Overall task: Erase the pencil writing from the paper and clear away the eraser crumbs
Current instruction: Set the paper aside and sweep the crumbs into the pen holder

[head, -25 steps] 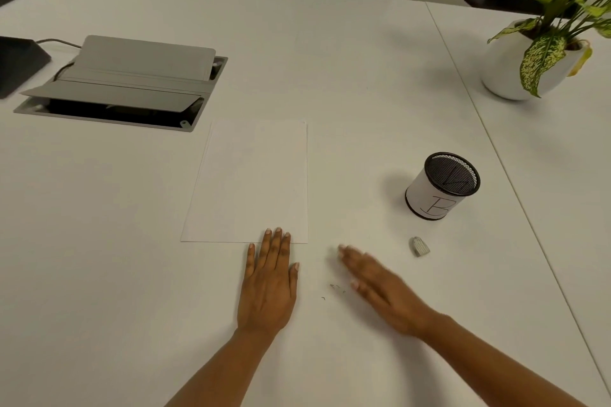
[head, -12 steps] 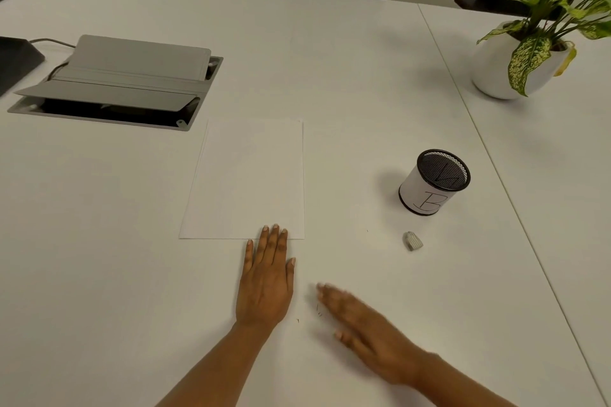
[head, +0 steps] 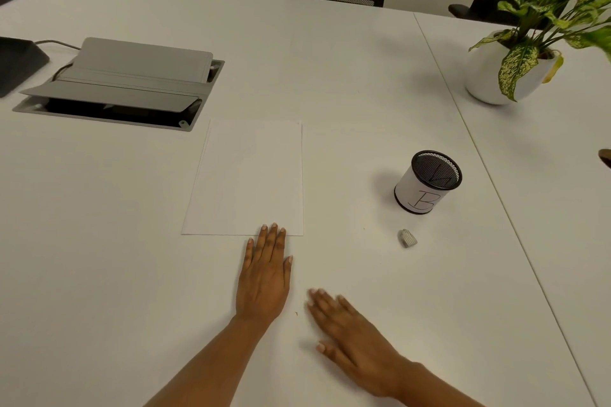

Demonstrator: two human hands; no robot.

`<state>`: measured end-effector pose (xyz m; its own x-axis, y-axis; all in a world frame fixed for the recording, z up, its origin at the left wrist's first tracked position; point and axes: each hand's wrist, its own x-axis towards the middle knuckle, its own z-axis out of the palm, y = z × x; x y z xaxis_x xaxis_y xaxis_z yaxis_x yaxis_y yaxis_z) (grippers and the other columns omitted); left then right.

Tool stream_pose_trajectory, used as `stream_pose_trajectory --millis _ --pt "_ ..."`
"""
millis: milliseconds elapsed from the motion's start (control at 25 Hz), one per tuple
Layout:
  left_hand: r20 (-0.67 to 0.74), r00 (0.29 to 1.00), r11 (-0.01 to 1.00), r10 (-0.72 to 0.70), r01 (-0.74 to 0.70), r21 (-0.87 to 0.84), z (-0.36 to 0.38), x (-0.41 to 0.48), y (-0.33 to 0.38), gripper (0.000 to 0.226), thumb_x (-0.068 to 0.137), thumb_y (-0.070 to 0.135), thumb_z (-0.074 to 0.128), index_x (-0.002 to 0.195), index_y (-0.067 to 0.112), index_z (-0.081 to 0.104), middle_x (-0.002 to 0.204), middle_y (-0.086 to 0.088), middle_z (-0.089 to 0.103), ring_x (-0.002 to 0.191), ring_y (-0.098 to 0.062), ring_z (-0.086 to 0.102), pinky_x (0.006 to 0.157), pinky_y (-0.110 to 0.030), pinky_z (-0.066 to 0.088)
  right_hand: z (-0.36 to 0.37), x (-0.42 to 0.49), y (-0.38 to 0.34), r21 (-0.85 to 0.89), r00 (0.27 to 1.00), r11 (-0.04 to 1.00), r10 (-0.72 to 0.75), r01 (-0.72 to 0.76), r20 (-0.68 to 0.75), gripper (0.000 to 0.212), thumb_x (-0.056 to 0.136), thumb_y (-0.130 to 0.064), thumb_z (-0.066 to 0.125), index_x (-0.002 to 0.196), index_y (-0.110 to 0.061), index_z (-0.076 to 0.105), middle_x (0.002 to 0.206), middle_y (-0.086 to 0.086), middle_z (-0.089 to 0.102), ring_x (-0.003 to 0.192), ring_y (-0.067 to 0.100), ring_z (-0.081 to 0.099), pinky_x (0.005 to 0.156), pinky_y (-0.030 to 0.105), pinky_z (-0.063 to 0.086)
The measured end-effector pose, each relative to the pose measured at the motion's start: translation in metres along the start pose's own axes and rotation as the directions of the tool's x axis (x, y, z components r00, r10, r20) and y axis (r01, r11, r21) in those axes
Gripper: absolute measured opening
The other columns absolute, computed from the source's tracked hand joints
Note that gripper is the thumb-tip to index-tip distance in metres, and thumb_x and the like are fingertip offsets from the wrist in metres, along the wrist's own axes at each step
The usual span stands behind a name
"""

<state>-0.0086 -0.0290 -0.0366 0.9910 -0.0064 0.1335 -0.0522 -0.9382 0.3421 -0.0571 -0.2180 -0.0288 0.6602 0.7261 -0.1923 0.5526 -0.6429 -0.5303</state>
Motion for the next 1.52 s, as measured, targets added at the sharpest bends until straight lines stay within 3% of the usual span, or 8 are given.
stream_pose_trajectory --millis 160,320,560,800,960,1120,1240,1520 --pt "0.014 1.000 1.000 0.021 -0.020 -0.023 -0.008 -0.010 -0.001 0.060 0.095 0.040 0.008 0.141 0.007 0.027 0.149 -0.010 0.027 0.140 -0.030 0.018 0.110 -0.030 -0.013 -0.028 -0.006 0.018 0.342 0.952 0.930 0.219 -0.138 -0.212 0.048 0.095 -0.037 0.030 0.139 -0.033 0.011 0.151 -0.016 0.010 0.139 -0.003 0.006 0.113 0.011 -0.002" --pt "-0.007 1.000 0.999 0.009 -0.009 -0.041 -0.013 -0.021 -0.007 0.074 0.091 0.048 -0.008 0.140 0.006 0.028 0.149 -0.011 0.027 0.139 -0.032 0.018 0.110 -0.030 -0.013 -0.032 -0.007 0.039 0.035 0.868 0.905 0.417 -0.424 -0.268 0.056 0.097 -0.036 0.026 0.141 -0.020 -0.005 0.152 -0.003 -0.011 0.140 0.005 -0.012 0.112 0.018 -0.012" --pt "0.012 0.999 0.998 -0.037 0.038 -0.043 -0.008 -0.036 -0.016 0.051 0.099 0.029 0.027 0.144 0.015 0.008 0.155 -0.003 0.008 0.143 -0.019 -0.003 0.112 -0.029 -0.015 0.012 -0.020 -0.007 -0.116 0.992 0.986 0.112 -0.119 -0.066 0.064 0.087 -0.060 0.002 0.139 -0.026 -0.017 0.149 -0.008 -0.023 0.137 0.001 -0.022 0.109 0.016 -0.021" --pt "0.054 0.997 0.998 -0.056 0.057 -0.007 -0.015 -0.053 -0.018 0.088 0.078 0.056 -0.025 0.144 0.013 0.013 0.154 -0.005 0.012 0.143 -0.022 0.003 0.114 -0.034 -0.006 -0.017 -0.026 0.003 0.387 0.951 0.911 0.235 -0.143 -0.200 0.047 0.096 -0.032 0.032 0.138 -0.035 0.012 0.151 -0.017 0.007 0.139 -0.005 0.004 0.112 0.010 -0.003" --pt "0.060 0.989 0.991 -0.138 0.137 0.009 -0.018 -0.062 -0.018 0.102 0.072 0.059 -0.034 0.143 0.008 0.019 0.153 -0.010 0.017 0.142 -0.025 0.010 0.114 -0.037 0.000 -0.018 -0.018 0.023 0.081 0.847 0.889 0.454 -0.450 -0.278 0.053 0.098 -0.033 0.027 0.143 -0.017 0.003 0.152 -0.004 -0.008 0.141 0.006 -0.007 0.115 0.024 -0.007" --pt "0.093 0.981 0.985 -0.170 0.169 0.028 -0.018 -0.064 -0.017 0.109 0.062 0.060 -0.043 0.144 0.010 0.009 0.155 -0.008 0.006 0.143 -0.022 0.002 0.114 -0.035 -0.004 0.017 -0.015 -0.012 -0.081 0.962 0.966 0.230 -0.243 -0.151 0.061 0.093 -0.050 0.014 0.140 -0.021 -0.010 0.149 -0.007 -0.018 0.138 0.004 -0.020 0.111 0.019 -0.018" --pt "0.112 0.981 0.987 -0.159 0.156 0.037 -0.019 -0.064 -0.018 0.111 0.058 0.060 -0.045 0.145 0.012 0.004 0.155 -0.007 0.001 0.143 -0.020 -0.002 0.114 -0.034 -0.006 0.023 -0.021 -0.029 0.116 0.989 0.986 0.127 -0.118 -0.075 0.057 0.090 -0.054 0.011 0.139 -0.032 -0.008 0.151 -0.015 -0.011 0.137 -0.007 -0.014 0.114 0.017 -0.011" --pt "0.228 0.973 0.998 -0.036 0.021 0.065 -0.020 -0.086 0.000 0.097 0.078 0.067 -0.018 0.143 0.007 0.021 0.152 -0.009 0.017 0.141 -0.024 0.013 0.111 -0.031 -0.012 -0.013 -0.040 0.000 0.599 0.822 0.760 0.495 -0.252 -0.283 0.043 0.097 -0.025 0.033 0.137 -0.035 0.018 0.151 -0.016 0.015 0.137 -0.006 0.008 0.114 0.020 0.007"
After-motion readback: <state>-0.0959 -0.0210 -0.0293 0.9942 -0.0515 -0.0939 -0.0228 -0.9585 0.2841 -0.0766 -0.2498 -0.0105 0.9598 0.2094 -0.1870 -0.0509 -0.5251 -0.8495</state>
